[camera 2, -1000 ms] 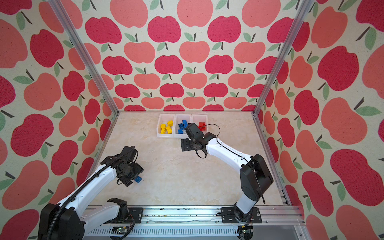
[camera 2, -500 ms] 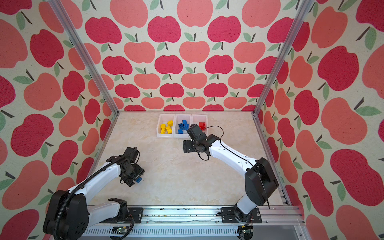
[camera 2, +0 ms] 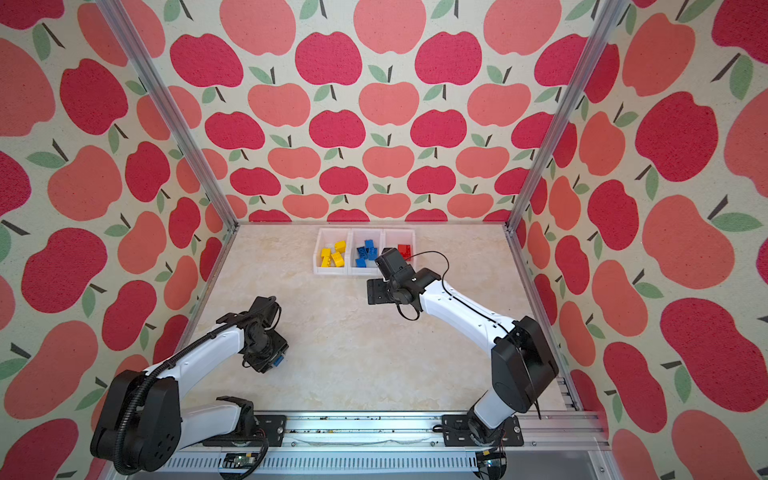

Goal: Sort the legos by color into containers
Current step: 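Close the left gripper on the small blue brick while the right gripper withdraws, then lift the small blue brick and carry it over the blue compartment with the left gripper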

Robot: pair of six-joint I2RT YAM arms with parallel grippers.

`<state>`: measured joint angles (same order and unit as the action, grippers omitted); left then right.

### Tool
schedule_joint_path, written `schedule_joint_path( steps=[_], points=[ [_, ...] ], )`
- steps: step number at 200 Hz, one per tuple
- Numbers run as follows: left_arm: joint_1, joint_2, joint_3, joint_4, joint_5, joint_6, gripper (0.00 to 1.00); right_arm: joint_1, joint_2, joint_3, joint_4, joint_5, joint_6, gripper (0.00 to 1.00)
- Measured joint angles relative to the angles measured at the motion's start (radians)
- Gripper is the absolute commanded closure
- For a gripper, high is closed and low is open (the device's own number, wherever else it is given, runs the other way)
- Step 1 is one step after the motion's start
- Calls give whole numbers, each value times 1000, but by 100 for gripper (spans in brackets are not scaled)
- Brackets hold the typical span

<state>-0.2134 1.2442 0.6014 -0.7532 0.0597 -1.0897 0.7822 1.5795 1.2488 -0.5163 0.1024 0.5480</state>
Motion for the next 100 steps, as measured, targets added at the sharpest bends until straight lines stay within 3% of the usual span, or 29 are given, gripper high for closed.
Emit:
schedule_joint_path(
  steps=[51,100],
  points=[
    [0,4,-2,3,0,4,68,-8,-11,-35,-1,0,5,17],
    [-8,-16,2,-2,-4,7,73,-34,-75,-109,6,-9,32,16]
  ],
)
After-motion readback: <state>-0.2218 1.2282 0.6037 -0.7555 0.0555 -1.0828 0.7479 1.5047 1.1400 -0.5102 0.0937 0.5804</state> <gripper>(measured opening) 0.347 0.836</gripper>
